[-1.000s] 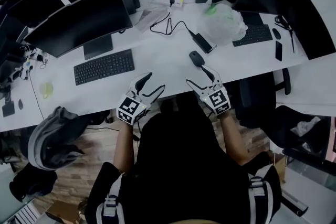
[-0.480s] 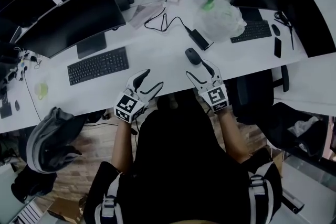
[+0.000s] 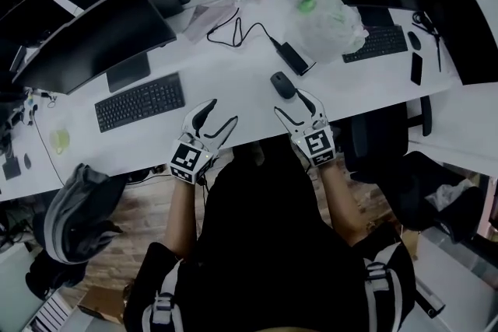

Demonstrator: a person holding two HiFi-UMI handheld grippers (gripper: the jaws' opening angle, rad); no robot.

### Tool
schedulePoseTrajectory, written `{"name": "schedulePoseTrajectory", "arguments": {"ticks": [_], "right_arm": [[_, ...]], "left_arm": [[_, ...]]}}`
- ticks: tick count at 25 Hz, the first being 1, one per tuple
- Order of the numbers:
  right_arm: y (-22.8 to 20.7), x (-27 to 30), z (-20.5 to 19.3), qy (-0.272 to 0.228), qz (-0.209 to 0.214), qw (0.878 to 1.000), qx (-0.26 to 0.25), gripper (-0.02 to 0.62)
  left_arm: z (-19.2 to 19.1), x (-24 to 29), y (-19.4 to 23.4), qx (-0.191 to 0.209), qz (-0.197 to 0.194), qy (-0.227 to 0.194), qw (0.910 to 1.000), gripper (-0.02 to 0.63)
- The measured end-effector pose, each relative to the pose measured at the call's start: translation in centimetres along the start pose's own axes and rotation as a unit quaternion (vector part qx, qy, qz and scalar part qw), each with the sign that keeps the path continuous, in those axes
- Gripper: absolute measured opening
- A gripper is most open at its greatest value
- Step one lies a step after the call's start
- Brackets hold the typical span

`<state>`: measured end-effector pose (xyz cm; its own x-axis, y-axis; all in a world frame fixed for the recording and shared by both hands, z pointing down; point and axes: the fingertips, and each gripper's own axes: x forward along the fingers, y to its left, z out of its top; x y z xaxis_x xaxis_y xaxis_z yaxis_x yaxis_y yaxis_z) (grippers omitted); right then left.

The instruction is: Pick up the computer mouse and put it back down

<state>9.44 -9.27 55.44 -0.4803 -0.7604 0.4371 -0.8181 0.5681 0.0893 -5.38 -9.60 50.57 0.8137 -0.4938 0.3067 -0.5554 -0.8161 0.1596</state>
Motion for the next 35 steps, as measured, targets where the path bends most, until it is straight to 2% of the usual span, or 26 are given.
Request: {"name": "schedulePoseTrajectory", "arguments": {"ticks": [8,21,35], "right_arm": [[-2.3,2.9,-3.7,0.029,0.017,0.999,0.016,0.285],[-3.6,6.6,-10.3,0.087,0.044,0.995,0.026,0.293],[-5.0,10.4,-15.0,0.111,0.038,0.992,0.055,0.295]], "left_arm": [[-1.3,2.1,1.7,-0.014,0.019,0.026,0.9994,0.256],[-5.0,4.7,2.2,-0.057,0.025,0.069,0.9957,0.256],[-6.7,6.5,2.5,-0.073,0.023,0.095,0.9926,0.256]]}}
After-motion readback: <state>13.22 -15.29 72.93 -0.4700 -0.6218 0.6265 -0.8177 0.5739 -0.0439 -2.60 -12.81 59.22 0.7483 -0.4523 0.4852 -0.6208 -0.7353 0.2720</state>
